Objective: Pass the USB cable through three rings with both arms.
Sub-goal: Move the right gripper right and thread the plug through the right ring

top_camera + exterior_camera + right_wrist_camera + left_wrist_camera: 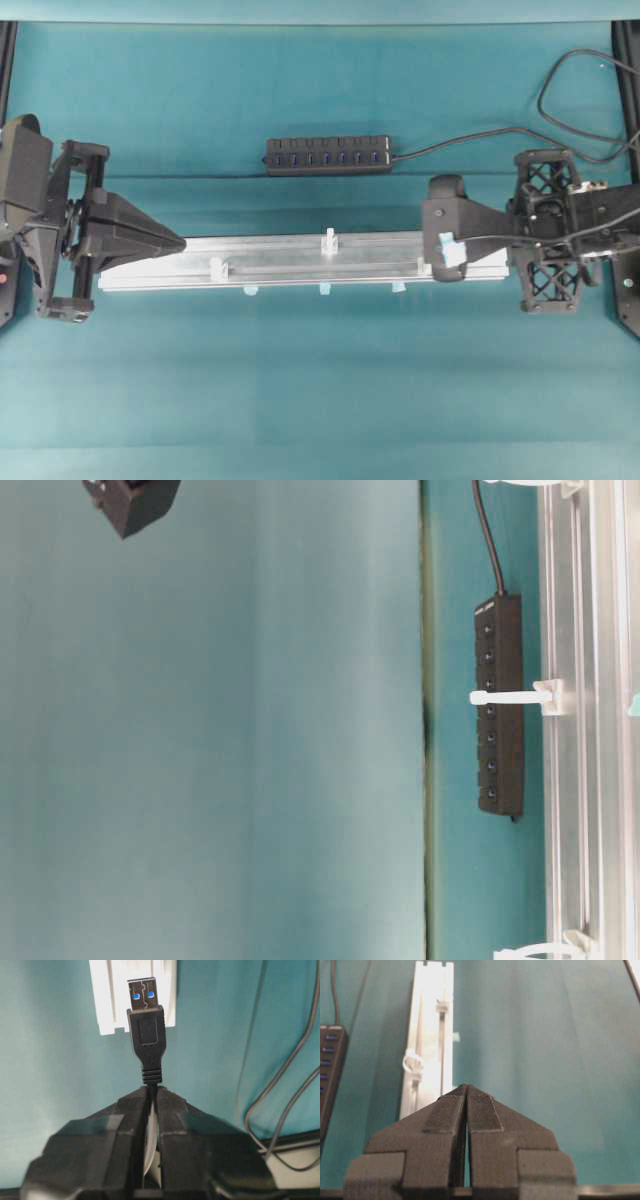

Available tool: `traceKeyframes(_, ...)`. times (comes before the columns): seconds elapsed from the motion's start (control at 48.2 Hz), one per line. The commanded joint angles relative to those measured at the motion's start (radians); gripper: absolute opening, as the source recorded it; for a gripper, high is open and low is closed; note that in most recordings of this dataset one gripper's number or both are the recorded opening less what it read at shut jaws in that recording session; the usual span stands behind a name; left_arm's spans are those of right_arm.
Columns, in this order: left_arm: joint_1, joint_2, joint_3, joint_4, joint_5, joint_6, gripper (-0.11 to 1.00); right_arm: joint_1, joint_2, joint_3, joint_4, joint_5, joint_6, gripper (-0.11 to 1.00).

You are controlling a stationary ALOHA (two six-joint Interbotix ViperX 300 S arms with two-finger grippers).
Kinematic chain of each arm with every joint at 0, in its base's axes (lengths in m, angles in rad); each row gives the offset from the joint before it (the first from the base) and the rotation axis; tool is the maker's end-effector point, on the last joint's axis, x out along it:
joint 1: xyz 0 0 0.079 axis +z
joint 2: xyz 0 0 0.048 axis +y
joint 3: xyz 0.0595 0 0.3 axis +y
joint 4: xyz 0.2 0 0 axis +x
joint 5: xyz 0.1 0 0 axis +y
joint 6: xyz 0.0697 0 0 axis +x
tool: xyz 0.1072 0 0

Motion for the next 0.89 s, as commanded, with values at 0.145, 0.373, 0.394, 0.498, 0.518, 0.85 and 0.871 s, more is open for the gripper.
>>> traceKeyframes(0.145, 0.008, -0.003, -0.029, 0.003, -0.008, -0.002, 0.01, -0.002, -0.020, 0.064, 0.008, -0.092, 0.040, -0.09)
traceKeyframes(0.373, 0.008, 0.003, -0.037, 0.003, -0.009, -0.003, 0.01, -0.002, -0.020, 0.138, 0.009, -0.204, 0.086, -0.09)
traceKeyframes(0.394, 0.008, 0.003, -0.037, 0.003, -0.009, -0.003, 0.01, -0.002, -0.020, 0.143, 0.009, -0.219, 0.091, -0.09)
traceKeyframes(0.498, 0.008, 0.003, -0.038, 0.003, -0.009, -0.003, 0.01, 0.000, -0.018, 0.172, 0.009, -0.293, 0.114, -0.09)
traceKeyframes(0.518, 0.008, 0.003, -0.040, 0.003, -0.011, -0.003, 0.01, -0.002, -0.018, 0.176, 0.009, -0.308, 0.118, -0.09)
traceKeyframes(0.85, 0.008, 0.003, -0.038, 0.003, -0.011, -0.003, 0.01, -0.011, 0.011, 0.204, 0.002, -0.428, 0.144, -0.09)
traceKeyframes(0.871, 0.009, 0.005, -0.038, 0.003, -0.011, -0.003, 0.01, -0.014, 0.014, 0.204, 0.002, -0.433, 0.144, -0.09)
